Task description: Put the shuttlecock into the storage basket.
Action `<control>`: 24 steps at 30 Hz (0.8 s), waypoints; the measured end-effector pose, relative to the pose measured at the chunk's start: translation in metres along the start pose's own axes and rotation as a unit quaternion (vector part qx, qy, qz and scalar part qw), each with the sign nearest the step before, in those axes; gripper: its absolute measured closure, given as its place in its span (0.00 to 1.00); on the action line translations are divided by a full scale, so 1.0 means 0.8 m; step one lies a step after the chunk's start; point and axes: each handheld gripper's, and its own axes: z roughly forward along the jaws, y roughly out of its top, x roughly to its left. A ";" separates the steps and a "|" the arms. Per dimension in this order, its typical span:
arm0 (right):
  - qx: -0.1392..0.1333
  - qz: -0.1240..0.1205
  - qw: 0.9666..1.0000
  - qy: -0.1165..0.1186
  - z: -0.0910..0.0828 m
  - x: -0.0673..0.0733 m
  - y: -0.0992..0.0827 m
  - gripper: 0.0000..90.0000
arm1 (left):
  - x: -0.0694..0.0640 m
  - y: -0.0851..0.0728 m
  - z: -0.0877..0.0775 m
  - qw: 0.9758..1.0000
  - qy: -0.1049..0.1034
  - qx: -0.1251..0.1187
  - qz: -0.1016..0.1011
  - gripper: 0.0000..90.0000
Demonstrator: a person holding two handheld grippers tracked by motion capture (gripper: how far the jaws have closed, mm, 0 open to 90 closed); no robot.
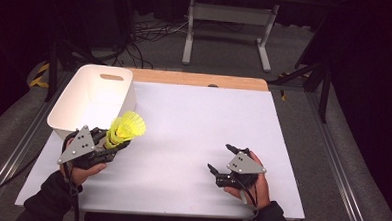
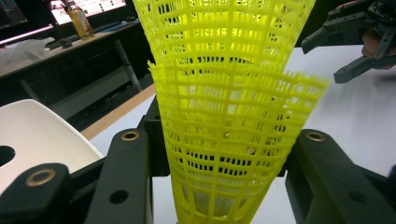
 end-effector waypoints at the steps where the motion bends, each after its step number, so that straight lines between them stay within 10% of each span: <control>1: 0.000 0.000 1.000 0.000 0.000 0.000 0.000 0.18 | 0.000 0.000 0.000 1.000 0.001 -0.001 -0.001 0.63; 24: 0.000 0.001 1.000 -0.005 -0.001 -0.001 -0.001 0.18 | 0.011 0.006 -0.014 1.000 0.014 -0.018 -0.011 0.63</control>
